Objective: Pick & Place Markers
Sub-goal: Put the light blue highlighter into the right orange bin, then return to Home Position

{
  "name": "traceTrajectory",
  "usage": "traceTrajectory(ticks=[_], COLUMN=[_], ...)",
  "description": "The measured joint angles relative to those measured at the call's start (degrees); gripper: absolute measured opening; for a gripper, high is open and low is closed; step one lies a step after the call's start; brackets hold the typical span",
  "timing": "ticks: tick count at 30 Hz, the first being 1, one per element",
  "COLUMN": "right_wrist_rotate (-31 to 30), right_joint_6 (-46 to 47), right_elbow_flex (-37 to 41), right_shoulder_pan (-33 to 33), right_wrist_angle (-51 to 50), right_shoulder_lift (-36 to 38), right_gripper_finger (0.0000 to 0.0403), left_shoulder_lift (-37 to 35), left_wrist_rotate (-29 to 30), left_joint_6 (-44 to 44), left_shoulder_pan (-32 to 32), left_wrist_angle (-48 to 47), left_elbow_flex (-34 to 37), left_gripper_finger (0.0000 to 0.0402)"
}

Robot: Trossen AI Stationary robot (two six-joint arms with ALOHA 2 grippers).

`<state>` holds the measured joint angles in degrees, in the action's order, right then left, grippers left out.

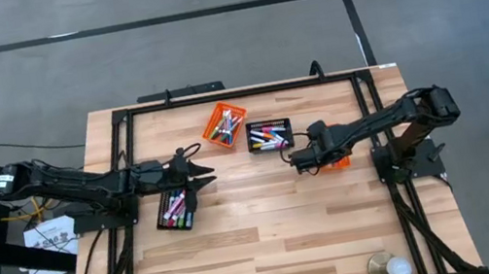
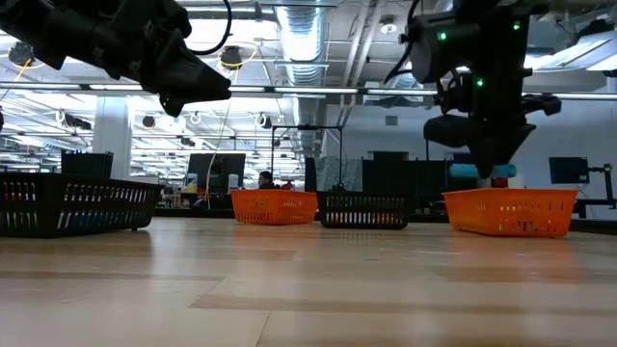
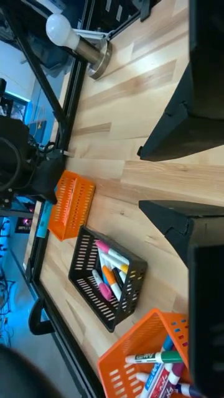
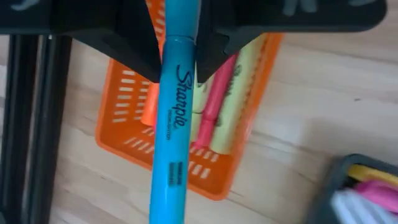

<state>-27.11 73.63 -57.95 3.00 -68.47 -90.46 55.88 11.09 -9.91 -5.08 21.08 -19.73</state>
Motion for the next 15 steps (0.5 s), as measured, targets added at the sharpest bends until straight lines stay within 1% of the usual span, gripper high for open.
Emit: traceTrajectory(ticks=[8,10,15], right_wrist_rotate=[0.0,0.1,0.1], right_joint_6=[-0.3,-2.2,-3.6], right_elbow_flex=[0.8,0.7,-1.9], right_shoulder_pan=[-1.0,-1.0,-1.0], right_wrist_angle=[0.1,0.1,-0.3], right_shoulder_lift=[0.0,0.0,0.1], right_gripper_finger=[0.0149,0.0164,0.0187], left_shoulder_lift=[0.0,0.0,0.0], left_wrist_rotate=[0.0,0.0,0.0], left_joint_6=[0.3,0.5,0.5], left_shoulder_pan=[0.0,0.0,0.0], left_wrist_angle=[0.0,0.0,0.2], left_elbow_flex=[0.0,0.0,0.0], left_gripper_finger=[0.0108,0.0108,0.0108])
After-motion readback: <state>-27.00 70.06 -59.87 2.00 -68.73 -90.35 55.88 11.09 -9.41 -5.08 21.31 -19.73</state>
